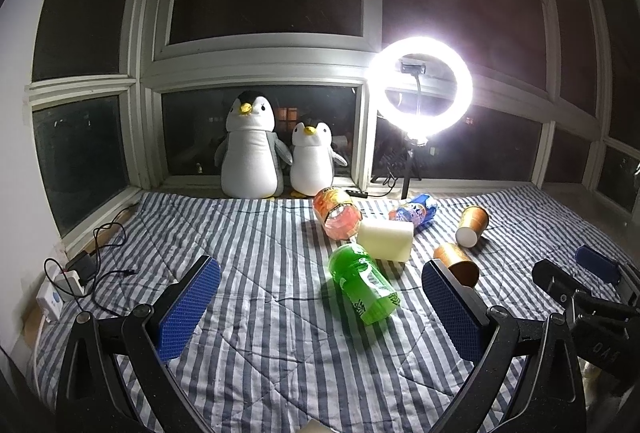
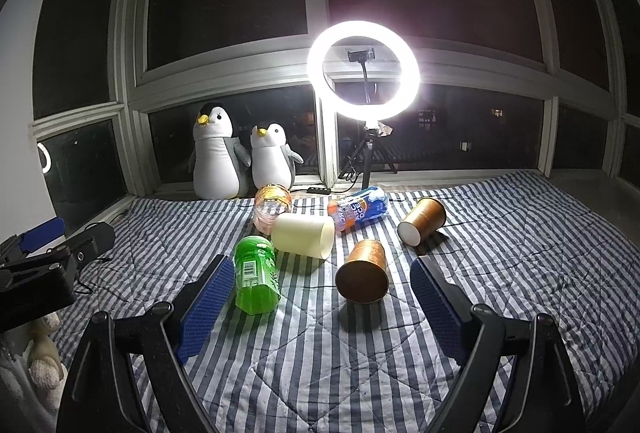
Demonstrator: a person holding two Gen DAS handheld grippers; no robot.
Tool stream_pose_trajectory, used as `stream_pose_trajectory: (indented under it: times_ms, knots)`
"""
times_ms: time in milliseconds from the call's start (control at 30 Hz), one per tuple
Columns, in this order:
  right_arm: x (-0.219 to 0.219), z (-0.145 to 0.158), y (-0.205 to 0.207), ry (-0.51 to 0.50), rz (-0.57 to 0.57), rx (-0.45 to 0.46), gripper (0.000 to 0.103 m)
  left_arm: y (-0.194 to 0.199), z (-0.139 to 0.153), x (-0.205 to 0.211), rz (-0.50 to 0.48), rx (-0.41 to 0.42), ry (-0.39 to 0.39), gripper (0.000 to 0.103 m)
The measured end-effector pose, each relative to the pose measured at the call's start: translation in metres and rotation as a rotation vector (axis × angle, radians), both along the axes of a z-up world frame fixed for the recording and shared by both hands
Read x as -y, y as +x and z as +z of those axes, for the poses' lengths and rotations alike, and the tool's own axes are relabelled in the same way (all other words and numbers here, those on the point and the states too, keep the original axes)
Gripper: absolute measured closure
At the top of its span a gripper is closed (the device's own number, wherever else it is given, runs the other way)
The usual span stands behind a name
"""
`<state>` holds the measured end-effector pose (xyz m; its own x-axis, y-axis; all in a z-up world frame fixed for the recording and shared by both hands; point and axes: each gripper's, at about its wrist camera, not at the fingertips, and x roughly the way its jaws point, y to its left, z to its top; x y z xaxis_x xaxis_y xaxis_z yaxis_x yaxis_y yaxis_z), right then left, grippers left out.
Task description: Flip cup upside down
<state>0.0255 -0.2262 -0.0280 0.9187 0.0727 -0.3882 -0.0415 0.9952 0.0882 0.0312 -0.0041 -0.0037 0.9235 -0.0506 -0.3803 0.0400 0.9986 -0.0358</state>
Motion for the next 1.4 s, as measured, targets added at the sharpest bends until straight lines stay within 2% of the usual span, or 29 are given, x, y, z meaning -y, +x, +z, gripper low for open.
stream_pose_trajectory:
  times_ms: [300,533,800,1067,1167,1400]
  knots:
    - [0.006,-0.006,0.006,0.006,-0.003,-0.022,0.016,0.028,0.001,0.004,-0.054,-0.033,0.020,0.001]
    - [0.013,-0.010,0.015,0.019,-0.014,-0.038,0.016,0.078,0.002,0.005,-0.106,-0.138,-0.011,0.001]
    - [0.028,-0.017,0.032,0.038,-0.043,-0.068,0.016,0.183,-0.006,-0.005,-0.120,-0.358,-0.142,0.001]
    - [0.052,-0.020,0.058,0.051,-0.080,-0.106,0.016,0.310,-0.041,-0.001,-0.123,-0.596,-0.300,0.002]
    - [0.062,-0.023,0.067,0.059,-0.092,-0.127,0.016,0.353,-0.056,0.003,-0.105,-0.660,-0.347,0.002]
    - [0.085,-0.032,0.083,0.067,-0.125,-0.187,0.016,0.437,-0.097,0.014,-0.043,-0.763,-0.399,0.002]
